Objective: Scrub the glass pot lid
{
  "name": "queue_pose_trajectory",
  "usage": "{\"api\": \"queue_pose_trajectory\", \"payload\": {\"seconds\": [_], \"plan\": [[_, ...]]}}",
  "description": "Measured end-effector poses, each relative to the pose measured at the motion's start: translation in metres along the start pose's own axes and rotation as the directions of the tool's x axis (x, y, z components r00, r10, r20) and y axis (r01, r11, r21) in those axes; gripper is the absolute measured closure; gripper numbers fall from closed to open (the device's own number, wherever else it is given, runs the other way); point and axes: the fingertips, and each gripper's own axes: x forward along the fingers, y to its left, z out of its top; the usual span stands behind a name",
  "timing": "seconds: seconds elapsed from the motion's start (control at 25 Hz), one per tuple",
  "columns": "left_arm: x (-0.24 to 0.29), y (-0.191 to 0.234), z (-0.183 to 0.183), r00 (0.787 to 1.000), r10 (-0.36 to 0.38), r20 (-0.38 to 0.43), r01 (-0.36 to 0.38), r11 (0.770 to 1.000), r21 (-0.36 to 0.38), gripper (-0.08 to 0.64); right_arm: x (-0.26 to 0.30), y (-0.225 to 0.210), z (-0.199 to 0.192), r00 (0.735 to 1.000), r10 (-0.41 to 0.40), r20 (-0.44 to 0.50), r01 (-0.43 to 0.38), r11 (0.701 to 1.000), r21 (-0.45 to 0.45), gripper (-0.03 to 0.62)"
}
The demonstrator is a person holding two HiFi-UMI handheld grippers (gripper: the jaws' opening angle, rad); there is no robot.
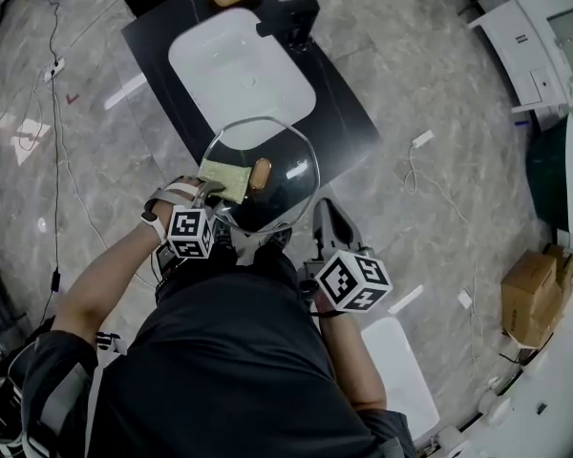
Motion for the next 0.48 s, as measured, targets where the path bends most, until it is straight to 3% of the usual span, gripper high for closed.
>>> {"api": "queue_pose_trajectory", "payload": {"seconds": [0.24, 0.4, 0.48], "plan": [[-0.010, -0.037, 0.006, 0.997, -0.079, 0.016, 0.080, 0.996, -0.038, 0.497, -0.004, -0.001, -0.012, 1.000, 0.005, -0.009, -0.004, 0.999, 0.036, 0.586], [-0.015, -0.058, 0.019, 0.983, -0.173, 0.058, 0.179, 0.974, -0.137, 0.497, -0.010, -0.002, -0.018, 1.000, 0.001, -0.011, 0.000, 0.998, 0.059, 0.586], [-0.017, -0.067, 0.026, 0.974, -0.217, 0.071, 0.226, 0.963, -0.147, 0.497, -0.012, -0.004, -0.021, 1.000, -0.003, -0.011, 0.004, 0.998, 0.066, 0.586]]}}
